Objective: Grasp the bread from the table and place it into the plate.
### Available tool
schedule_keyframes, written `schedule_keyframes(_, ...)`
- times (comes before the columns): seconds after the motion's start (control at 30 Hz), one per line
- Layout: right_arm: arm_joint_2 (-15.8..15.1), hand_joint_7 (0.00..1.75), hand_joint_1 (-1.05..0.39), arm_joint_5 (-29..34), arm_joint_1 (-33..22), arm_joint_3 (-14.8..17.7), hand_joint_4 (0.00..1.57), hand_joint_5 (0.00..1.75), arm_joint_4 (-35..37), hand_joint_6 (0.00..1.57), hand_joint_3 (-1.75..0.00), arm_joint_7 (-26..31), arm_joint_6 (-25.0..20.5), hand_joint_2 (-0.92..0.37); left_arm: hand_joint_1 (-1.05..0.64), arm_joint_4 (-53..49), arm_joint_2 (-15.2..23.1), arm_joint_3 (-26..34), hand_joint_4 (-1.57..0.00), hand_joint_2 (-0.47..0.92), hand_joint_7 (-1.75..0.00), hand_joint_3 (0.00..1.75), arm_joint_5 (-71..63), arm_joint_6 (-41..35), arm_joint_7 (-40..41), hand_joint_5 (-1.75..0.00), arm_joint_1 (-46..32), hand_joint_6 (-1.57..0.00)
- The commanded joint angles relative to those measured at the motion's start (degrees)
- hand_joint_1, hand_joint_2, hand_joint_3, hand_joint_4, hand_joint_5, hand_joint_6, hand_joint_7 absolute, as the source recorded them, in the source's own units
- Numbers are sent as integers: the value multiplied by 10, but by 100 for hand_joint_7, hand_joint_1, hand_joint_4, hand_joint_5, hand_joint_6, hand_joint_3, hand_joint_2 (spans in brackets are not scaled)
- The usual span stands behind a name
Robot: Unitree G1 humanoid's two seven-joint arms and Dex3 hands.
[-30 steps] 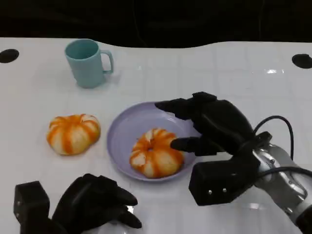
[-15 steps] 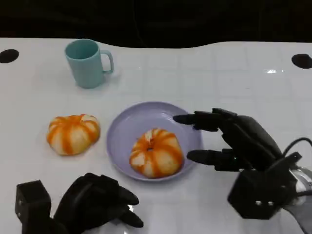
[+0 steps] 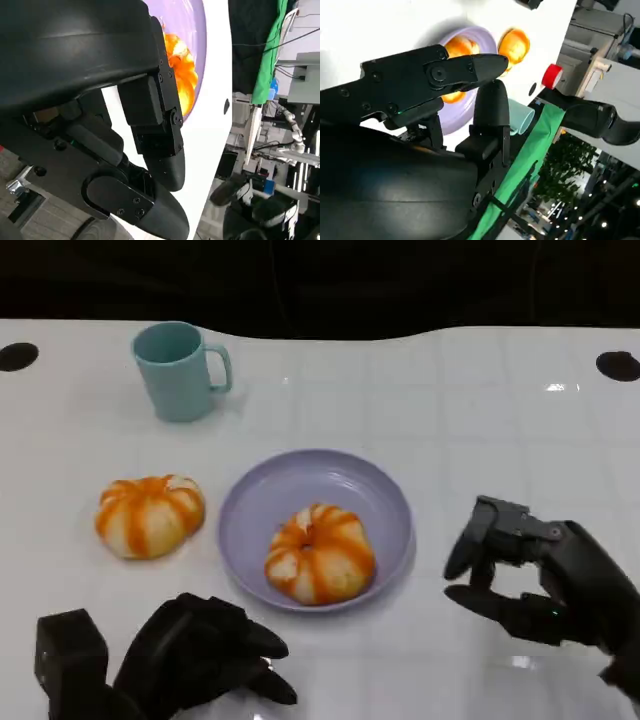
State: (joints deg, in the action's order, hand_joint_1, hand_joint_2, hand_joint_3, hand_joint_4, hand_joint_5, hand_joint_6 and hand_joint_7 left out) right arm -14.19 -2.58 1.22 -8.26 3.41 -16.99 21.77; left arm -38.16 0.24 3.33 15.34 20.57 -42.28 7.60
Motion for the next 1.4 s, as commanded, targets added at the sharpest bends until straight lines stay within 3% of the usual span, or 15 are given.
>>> schedule_keyframes(0.03,2,175,-40,-46,-39,18,69,175,-36,51,-23,-21,-45,-92,-105,-6,7,2,-157,75,-3,0,0,-2,2,-24,5,-157)
schedule_keyframes(0.17,20,175,-41,-82,-84,22,73,175,-71,54,-22,-25,-91,-92,-105,-6,7,3,-157,75,-3,0,0,-5,3,-23,8,-157)
schedule_keyframes(0.47,40,175,-40,-84,-141,34,78,175,-106,58,-21,-16,-114,-92,-105,-4,9,3,-157,75,-3,0,-2,-10,6,-23,11,-157)
schedule_keyframes(0.7,59,175,-48,-99,-139,38,85,175,-81,66,-22,-25,-109,-92,-105,-15,10,6,-157,75,-3,0,0,0,1,-23,15,-157)
schedule_keyframes(0.97,74,175,-46,-118,-143,32,92,175,-80,72,-20,-44,-135,-92,-105,-15,15,6,-157,76,-3,0,-3,1,2,-23,16,-157)
schedule_keyframes(1.4,85,175,-47,-111,-136,33,88,175,-58,67,-21,-60,-123,-92,-105,-26,18,10,-157,75,-2,0,5,-1,-6,-22,21,-157)
